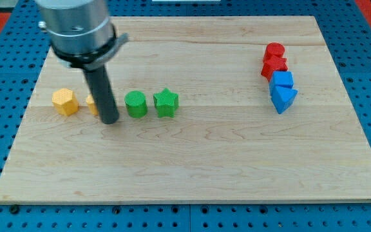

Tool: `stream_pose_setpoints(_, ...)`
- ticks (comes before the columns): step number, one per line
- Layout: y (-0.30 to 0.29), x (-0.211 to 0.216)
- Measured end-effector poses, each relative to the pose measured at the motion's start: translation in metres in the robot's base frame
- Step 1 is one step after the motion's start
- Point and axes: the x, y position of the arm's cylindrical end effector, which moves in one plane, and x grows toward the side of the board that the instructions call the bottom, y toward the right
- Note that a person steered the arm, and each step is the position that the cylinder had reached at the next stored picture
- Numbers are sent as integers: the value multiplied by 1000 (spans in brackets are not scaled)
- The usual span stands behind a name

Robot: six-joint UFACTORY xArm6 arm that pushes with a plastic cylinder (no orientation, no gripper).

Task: Push the yellow heart into the yellow hexagon

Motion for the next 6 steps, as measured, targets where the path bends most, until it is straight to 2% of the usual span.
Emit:
stream_pose_setpoints(2, 24, -14)
stream_pose_setpoints(3, 24, -36)
stream_pose_setpoints(4, 12, -57)
stream_pose_setpoints(5, -36, -65)
stream_pose_setpoints(6, -32, -66)
